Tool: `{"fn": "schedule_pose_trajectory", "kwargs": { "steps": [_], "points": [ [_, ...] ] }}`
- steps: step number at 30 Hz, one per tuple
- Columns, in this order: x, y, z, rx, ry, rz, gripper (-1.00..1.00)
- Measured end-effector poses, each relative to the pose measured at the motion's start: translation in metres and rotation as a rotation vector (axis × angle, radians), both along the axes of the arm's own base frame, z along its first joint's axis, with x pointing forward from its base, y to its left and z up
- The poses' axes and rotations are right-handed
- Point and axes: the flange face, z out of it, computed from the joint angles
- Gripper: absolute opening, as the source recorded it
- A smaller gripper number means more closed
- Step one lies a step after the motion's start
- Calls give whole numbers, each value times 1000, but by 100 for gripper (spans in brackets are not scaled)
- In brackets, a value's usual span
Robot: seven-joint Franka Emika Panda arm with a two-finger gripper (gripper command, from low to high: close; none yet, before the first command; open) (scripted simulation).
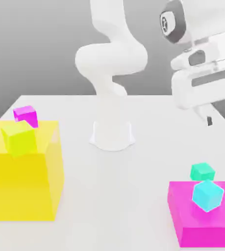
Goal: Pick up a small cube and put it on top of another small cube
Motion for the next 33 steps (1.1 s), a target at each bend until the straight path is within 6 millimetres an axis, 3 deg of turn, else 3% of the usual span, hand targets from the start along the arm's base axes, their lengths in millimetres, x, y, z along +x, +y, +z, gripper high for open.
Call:
{"fn": "schedule_pose_trajectory", "kwargs": {
  "steps": [6, 13, 22, 23, 29, 33],
  "points": [
    [-53, 38, -81, -85, 103, 50, 0],
    [-129, 57, -161, -223, 168, 116, 0],
    [-134, 54, -228, -243, 171, 110, 0],
    [-135, 53, -235, -244, 173, 109, -100],
    [-136, 53, -239, -242, 173, 109, -100],
    [-133, 55, -218, -243, 167, 111, -100]
  ]
}}
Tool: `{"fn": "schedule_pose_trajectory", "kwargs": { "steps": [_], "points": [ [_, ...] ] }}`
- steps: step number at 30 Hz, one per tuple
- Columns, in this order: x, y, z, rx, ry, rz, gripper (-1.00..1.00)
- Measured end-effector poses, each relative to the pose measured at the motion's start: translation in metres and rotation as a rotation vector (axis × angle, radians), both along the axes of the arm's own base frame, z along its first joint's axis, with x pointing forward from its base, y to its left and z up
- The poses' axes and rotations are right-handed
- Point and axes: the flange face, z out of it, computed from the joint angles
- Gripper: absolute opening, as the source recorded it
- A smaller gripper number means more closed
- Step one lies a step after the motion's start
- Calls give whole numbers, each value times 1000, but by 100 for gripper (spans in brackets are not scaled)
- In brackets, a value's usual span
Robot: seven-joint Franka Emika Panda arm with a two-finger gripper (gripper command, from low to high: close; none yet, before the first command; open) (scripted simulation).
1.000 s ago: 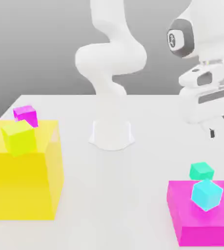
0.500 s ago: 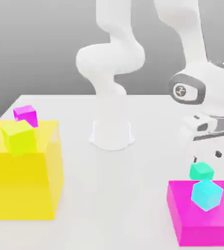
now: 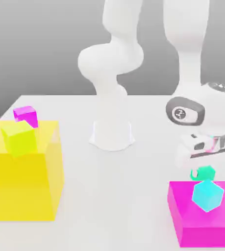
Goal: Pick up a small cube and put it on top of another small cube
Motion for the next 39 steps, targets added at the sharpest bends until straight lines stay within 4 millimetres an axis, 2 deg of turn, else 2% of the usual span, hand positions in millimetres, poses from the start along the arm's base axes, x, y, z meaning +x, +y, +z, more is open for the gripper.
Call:
{"fn": "schedule_pose_trajectory", "kwargs": {
  "steps": [6, 7, 20, 25, 31, 33, 35, 36, 39],
  "points": [
    [-2, -1, 41, -2, 4, 4, -100],
    [3, -2, 46, -1, 7, 17, -100],
    [90, -12, 103, 12, 18, 386, -100],
    [129, -32, 129, 11, 14, 513, -100],
    [166, -55, 162, 1, 8, 683, -100],
    [171, -57, 145, -2, 8, 706, -100],
    [171, -56, 116, -3, 8, 714, -100],
    [170, -56, 107, -3, 8, 717, 100],
    [170, -56, 107, -3, 8, 717, 100]
  ]
}}
